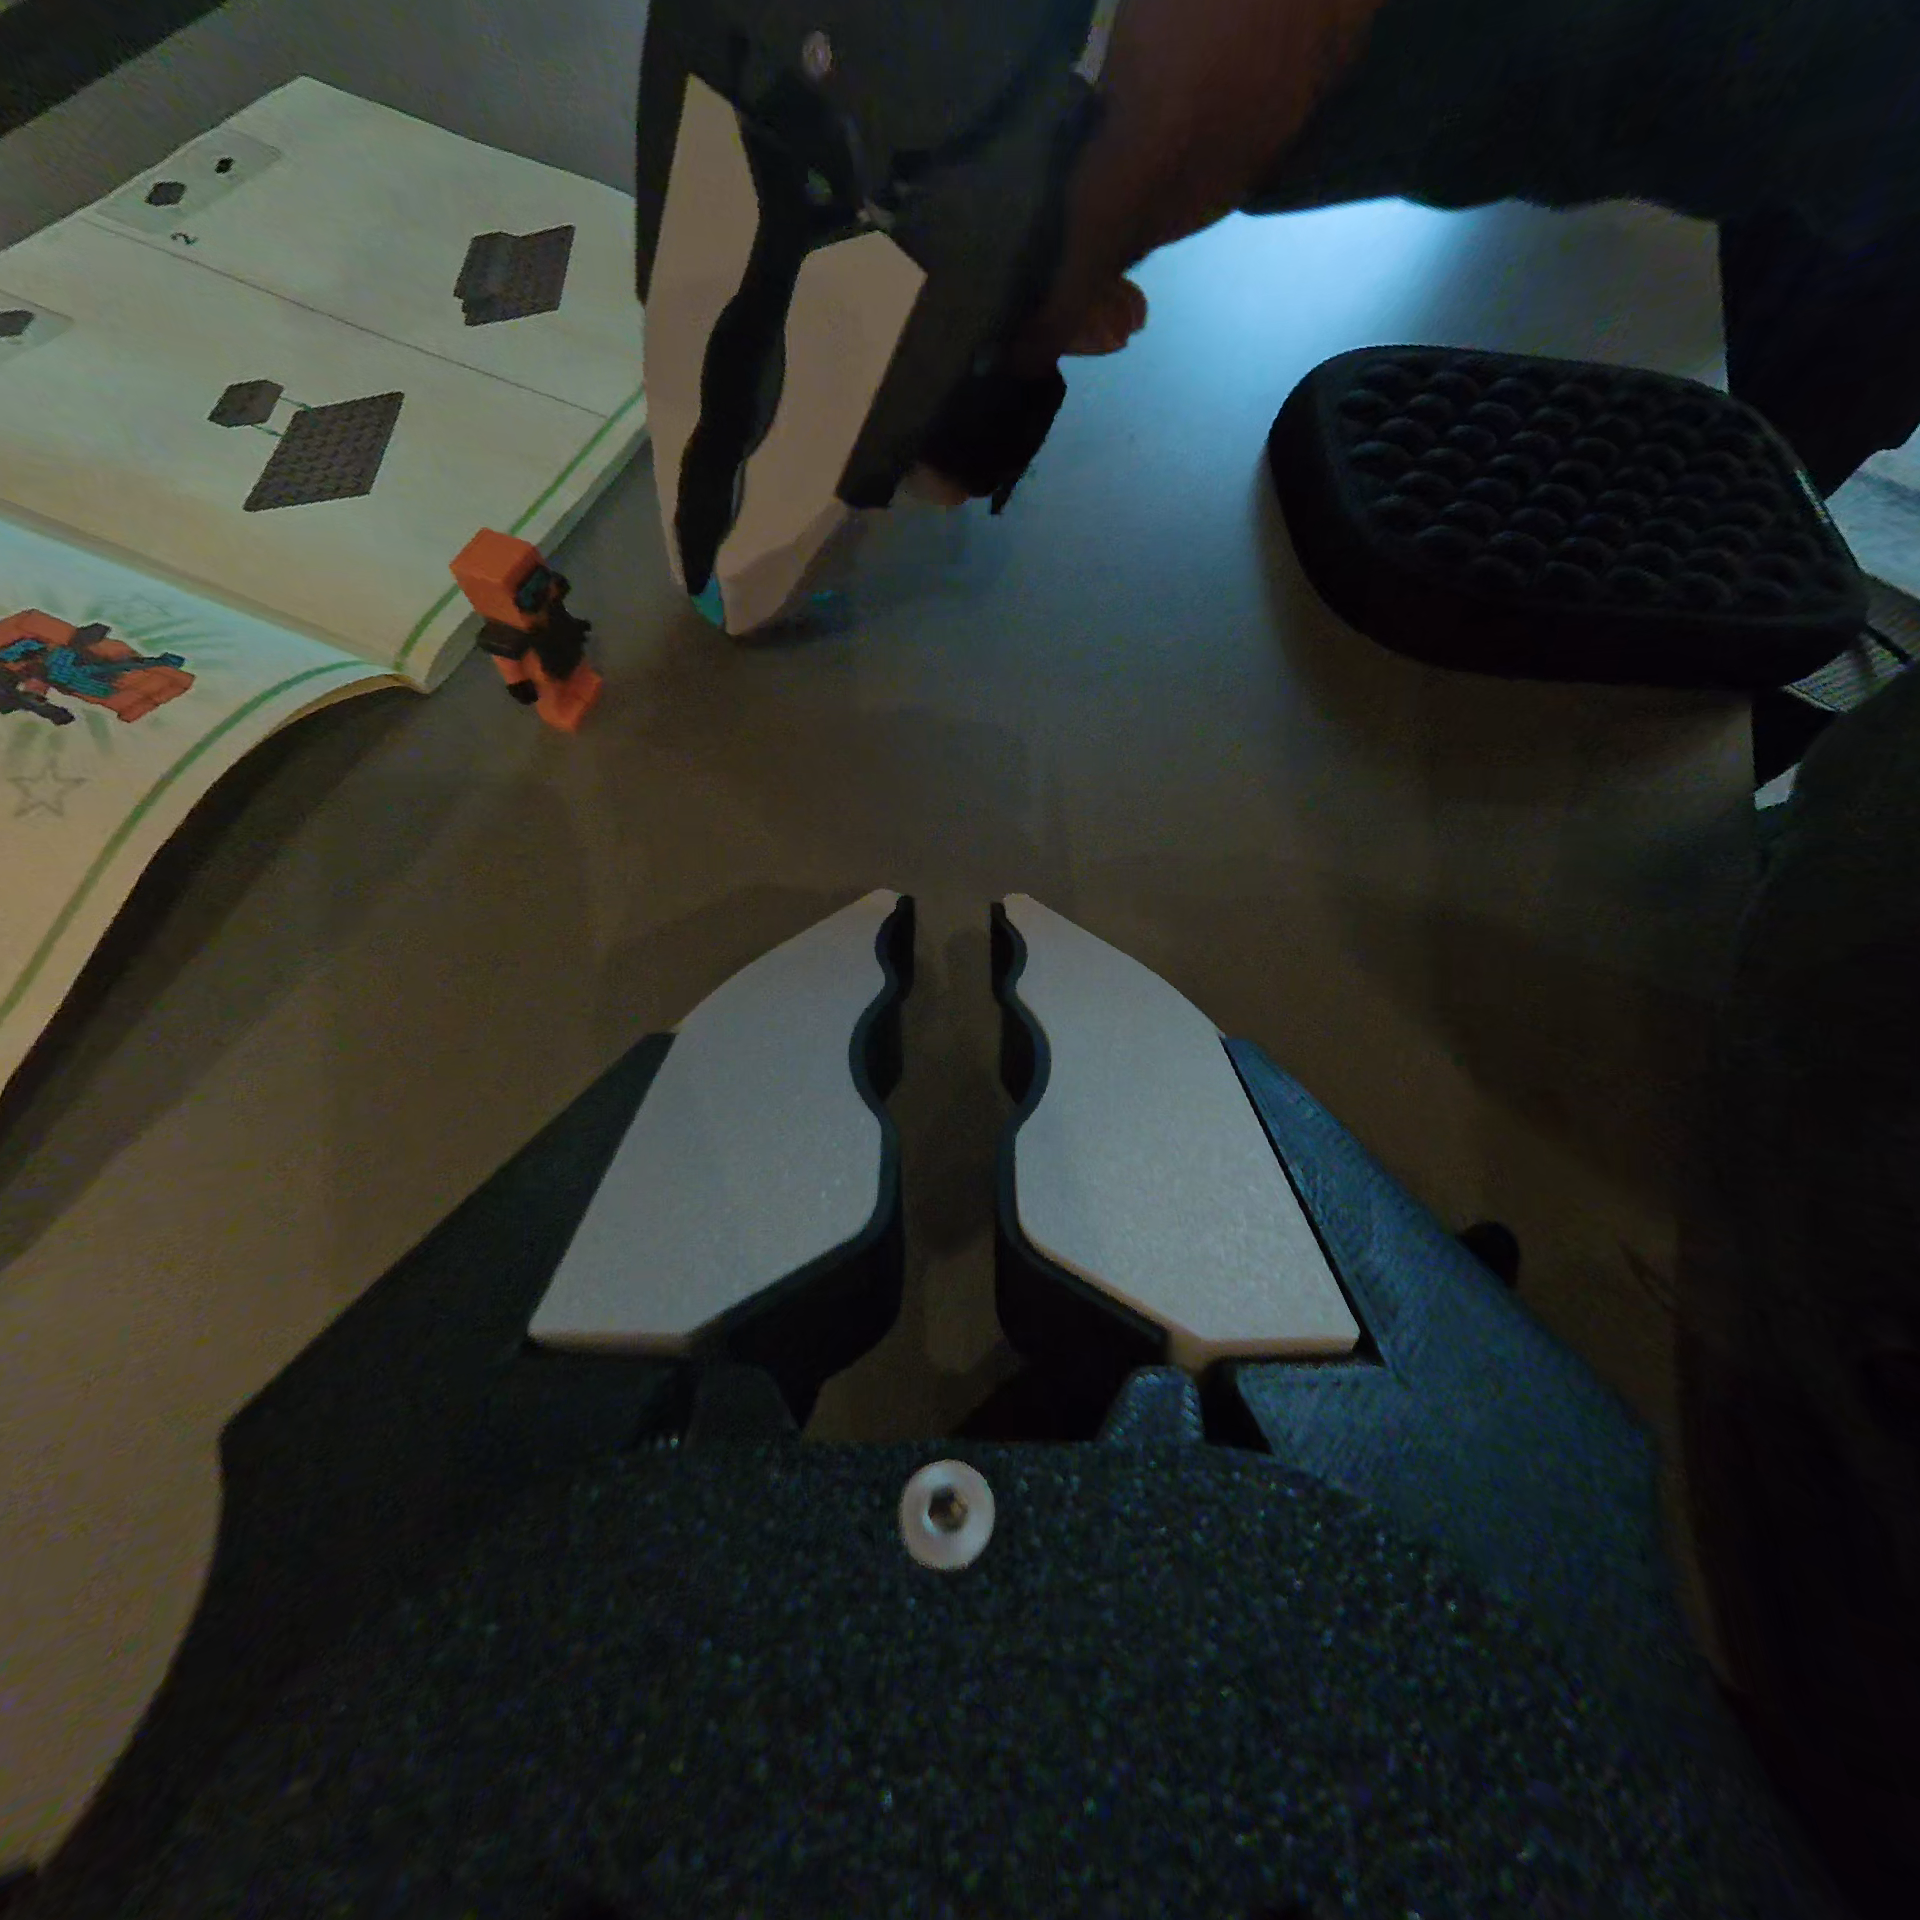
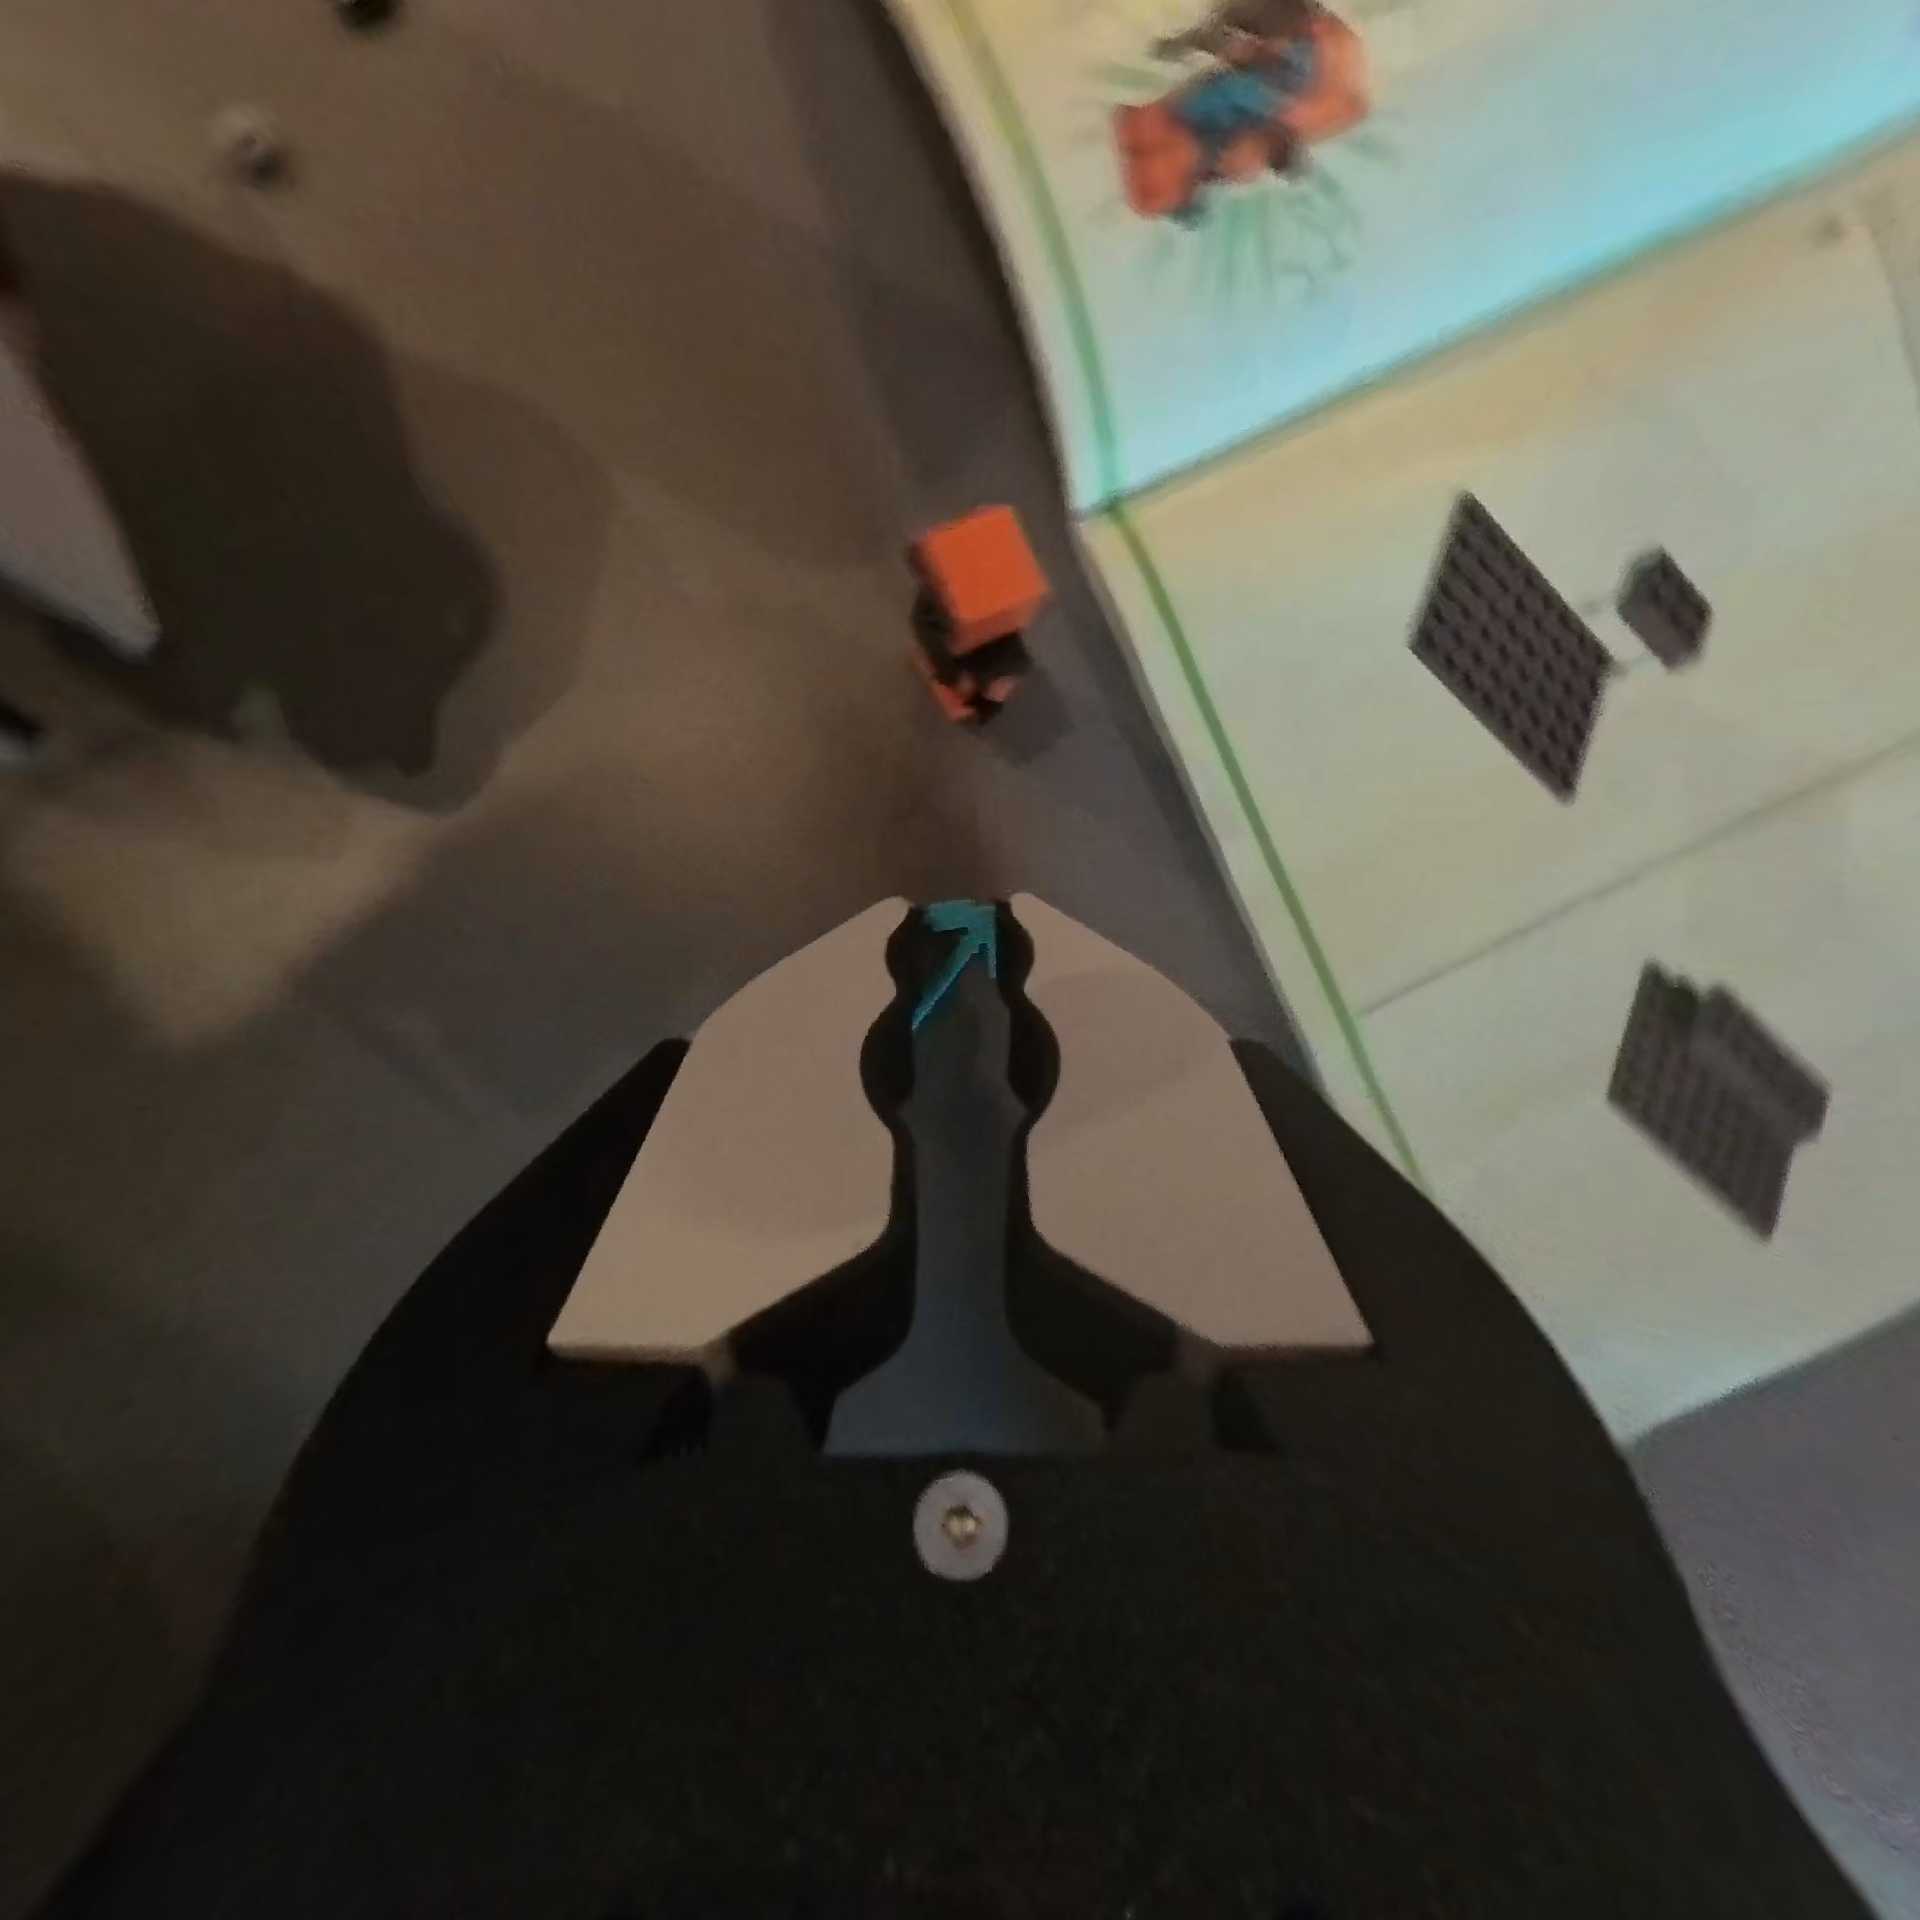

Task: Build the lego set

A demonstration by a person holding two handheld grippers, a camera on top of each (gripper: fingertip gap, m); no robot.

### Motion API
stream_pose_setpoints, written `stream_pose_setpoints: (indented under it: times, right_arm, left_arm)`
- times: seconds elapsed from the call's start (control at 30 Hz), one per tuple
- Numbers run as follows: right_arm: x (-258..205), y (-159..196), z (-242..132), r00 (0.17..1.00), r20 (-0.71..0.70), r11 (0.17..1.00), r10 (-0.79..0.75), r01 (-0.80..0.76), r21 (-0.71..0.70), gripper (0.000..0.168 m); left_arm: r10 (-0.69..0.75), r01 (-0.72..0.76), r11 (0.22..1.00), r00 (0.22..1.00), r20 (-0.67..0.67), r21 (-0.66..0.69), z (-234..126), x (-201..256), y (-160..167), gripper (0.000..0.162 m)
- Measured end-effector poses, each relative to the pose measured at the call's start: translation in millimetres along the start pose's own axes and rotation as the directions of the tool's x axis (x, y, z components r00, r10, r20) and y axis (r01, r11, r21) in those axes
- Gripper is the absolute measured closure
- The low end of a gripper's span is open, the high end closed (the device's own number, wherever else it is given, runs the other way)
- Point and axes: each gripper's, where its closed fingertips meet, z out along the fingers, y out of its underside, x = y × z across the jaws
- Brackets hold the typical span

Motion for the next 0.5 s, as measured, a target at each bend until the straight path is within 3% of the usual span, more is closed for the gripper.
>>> stream_pose_setpoints:
  times: [0.17, 0.5]
  right_arm:
    - [16, 2, -10, 0.967, -0.096, 0.971, 0.235, -0.230, 0.061, 0.168]
    - [15, -3, -32, 0.891, 0.077, 0.857, 0.448, -0.453, 0.246, 0.162]
  left_arm:
    - [0.002, -0.002, 1.000, 1.000, -0.002, 0.002, 0, 1, 0, 0.148]
    - [0.000, 0.000, 1.000, 1.000, 0.001, 0.003, 1, 1, 0, 0.148]
